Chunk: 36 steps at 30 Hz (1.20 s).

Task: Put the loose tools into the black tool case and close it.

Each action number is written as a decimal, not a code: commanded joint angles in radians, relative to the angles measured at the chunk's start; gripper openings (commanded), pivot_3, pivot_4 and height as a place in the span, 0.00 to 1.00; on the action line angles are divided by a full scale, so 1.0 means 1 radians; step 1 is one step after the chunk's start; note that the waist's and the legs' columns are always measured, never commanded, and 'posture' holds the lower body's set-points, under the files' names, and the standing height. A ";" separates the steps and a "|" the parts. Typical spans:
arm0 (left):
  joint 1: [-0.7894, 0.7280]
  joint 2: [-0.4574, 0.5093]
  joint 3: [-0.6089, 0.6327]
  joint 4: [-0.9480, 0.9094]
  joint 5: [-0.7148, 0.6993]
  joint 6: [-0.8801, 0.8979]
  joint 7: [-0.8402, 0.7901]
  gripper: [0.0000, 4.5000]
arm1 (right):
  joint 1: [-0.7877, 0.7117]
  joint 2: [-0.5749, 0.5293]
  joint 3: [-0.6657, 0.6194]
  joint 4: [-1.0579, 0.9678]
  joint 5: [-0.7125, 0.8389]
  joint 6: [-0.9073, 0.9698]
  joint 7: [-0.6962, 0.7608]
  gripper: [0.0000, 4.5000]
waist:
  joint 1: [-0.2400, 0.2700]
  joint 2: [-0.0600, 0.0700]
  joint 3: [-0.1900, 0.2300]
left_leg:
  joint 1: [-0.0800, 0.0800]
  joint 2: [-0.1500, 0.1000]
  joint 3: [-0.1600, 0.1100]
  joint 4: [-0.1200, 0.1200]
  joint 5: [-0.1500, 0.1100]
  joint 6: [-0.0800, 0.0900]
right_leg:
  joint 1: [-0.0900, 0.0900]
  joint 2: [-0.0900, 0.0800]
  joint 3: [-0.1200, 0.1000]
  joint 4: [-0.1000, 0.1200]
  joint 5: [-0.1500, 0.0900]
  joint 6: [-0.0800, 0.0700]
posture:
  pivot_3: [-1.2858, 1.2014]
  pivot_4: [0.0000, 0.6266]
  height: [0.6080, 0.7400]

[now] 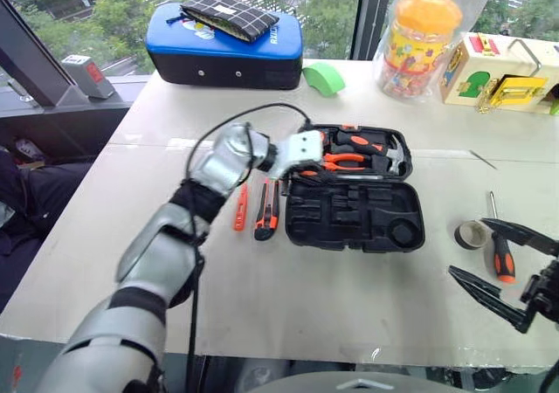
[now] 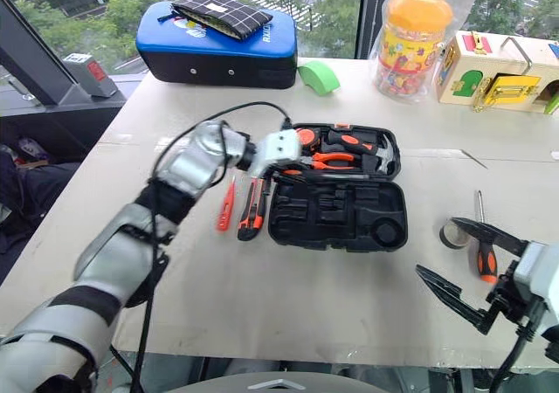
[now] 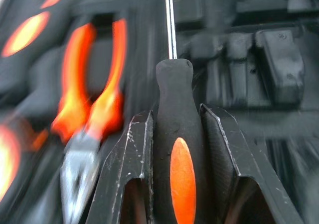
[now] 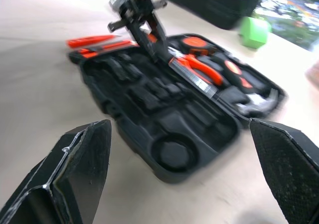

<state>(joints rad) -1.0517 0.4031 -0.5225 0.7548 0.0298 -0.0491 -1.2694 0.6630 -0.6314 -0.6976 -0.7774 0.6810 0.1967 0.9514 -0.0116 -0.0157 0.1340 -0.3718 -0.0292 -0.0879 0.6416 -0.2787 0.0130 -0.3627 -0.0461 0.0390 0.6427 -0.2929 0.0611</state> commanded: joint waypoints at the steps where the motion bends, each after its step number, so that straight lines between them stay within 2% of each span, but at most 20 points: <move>1: -0.025 -0.011 -0.001 0.071 0.063 -0.073 -0.005 0.18 | 0.018 0.014 -0.036 -0.055 0.015 -0.007 -0.029 1.00 | -0.003 0.000 0.000 | 0.000 0.001 0.000 0.000 0.000 0.000 | 0.000 0.000 0.000 0.000 0.000 0.000 | 0.52 0.24 1.00; 9: -0.028 -0.022 0.038 0.100 0.103 -0.039 0.046 0.18 | 0.042 0.053 0.005 -0.114 -0.008 0.000 -0.096 1.00 | 0.001 0.000 0.000 | 0.001 0.000 0.000 0.006 0.000 0.000 | 0.002 -0.001 0.002 0.006 0.001 0.002 | 0.52 0.24 1.00; 26: -0.063 -0.041 0.078 0.172 0.158 0.007 0.128 0.18 | 0.027 0.012 0.007 -0.126 0.025 0.035 -0.125 1.00 | 0.002 -0.001 0.000 | 0.003 -0.001 0.000 0.010 0.000 0.000 | 0.002 -0.001 0.002 0.014 0.001 0.003 | 0.52 0.24 1.00; 32: -0.069 -0.033 0.057 0.209 0.207 -0.086 0.143 0.18 | 0.030 0.004 0.017 -0.127 0.025 0.036 -0.124 1.00 | 0.002 -0.001 0.000 | 0.003 -0.001 0.000 0.010 0.000 0.000 | 0.002 -0.001 0.002 0.014 0.001 0.003 | 0.52 0.24 1.00; 36: -0.088 -0.017 0.020 0.254 0.278 -0.265 0.196 0.18 | 0.033 0.009 0.029 -0.135 0.020 0.036 -0.129 1.00 | 0.003 -0.001 0.000 | 0.003 -0.001 0.000 0.010 0.000 0.000 | 0.002 -0.001 0.002 0.014 0.001 0.003 | 0.52 0.24 1.00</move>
<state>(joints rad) -1.1096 0.3614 -0.4909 0.9788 0.2563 -0.2655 -1.1223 0.6927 -0.6192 -0.6633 -0.8836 0.6899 0.2367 0.8246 -0.0081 -0.0171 0.1342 -0.3684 -0.0301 -0.0875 0.6519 -0.2787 0.0130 -0.3609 -0.0473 0.0416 0.6568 -0.2922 0.0644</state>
